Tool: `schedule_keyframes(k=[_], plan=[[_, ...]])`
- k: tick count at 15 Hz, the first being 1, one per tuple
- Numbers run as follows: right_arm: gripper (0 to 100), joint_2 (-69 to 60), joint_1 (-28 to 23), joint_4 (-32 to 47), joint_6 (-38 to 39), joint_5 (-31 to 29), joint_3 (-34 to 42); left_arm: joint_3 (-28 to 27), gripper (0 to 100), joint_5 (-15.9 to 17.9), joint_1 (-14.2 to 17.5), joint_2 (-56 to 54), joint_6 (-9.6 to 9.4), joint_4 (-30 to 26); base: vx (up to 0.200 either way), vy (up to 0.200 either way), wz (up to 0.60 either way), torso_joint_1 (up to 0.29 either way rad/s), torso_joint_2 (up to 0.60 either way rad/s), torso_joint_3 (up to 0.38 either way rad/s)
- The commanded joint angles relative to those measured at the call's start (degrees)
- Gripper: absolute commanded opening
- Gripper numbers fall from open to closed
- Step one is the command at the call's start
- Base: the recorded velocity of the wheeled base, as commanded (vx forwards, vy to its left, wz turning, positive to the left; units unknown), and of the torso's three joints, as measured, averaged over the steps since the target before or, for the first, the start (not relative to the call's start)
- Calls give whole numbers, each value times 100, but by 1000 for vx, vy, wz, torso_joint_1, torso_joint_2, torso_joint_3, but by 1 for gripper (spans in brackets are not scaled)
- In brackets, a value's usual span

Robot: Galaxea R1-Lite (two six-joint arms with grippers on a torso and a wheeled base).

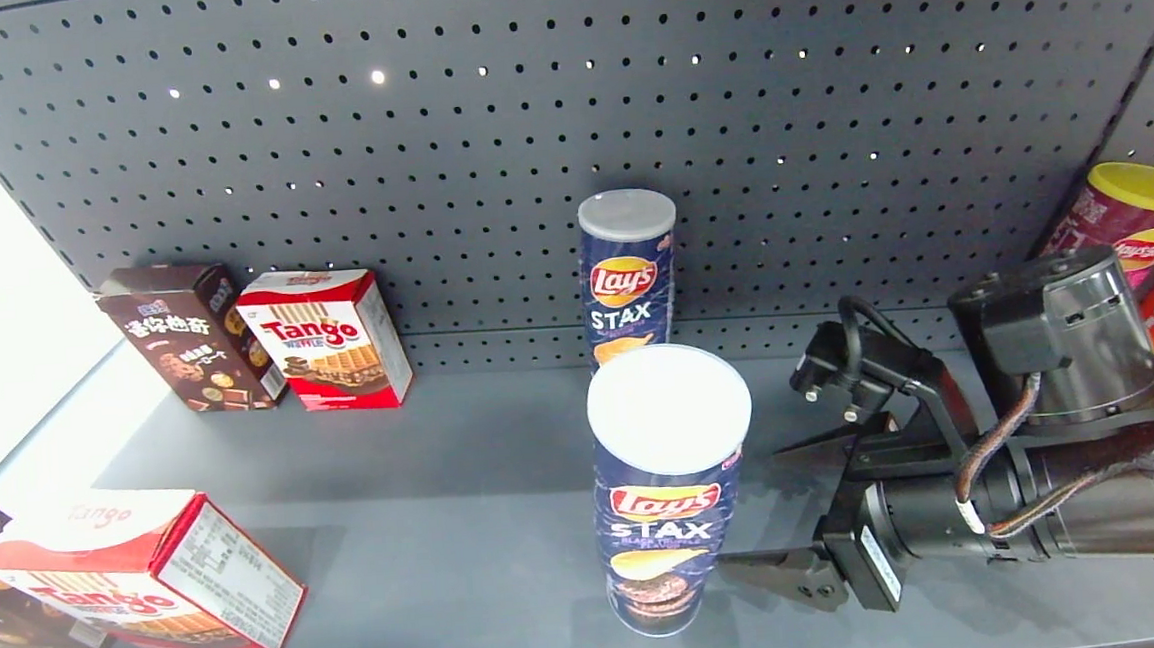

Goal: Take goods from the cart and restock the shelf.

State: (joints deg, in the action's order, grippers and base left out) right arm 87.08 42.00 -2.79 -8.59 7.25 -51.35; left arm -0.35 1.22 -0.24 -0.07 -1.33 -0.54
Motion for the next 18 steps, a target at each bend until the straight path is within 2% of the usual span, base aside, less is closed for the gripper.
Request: schedule_keyframes(k=[1, 10, 13, 18], plan=[[100, -24, -7, -2, -2, -5, 2, 0, 100, 1, -2, 7, 1, 1, 0, 0, 0, 0, 0, 0], [100, 37, -7, -2, 7, -5, -25, 0, 100, 1, -2, 7, 1, 1, 0, 0, 0, 0, 0, 0], [100, -165, -95, -248, 16, -22, -16, 0, 100, 1, -2, 7, 1, 1, 0, 0, 0, 0, 0, 0], [100, -1685, -587, -222, 60, -84, 230, 0, 100, 1, -2, 7, 1, 1, 0, 0, 0, 0, 0, 0]])
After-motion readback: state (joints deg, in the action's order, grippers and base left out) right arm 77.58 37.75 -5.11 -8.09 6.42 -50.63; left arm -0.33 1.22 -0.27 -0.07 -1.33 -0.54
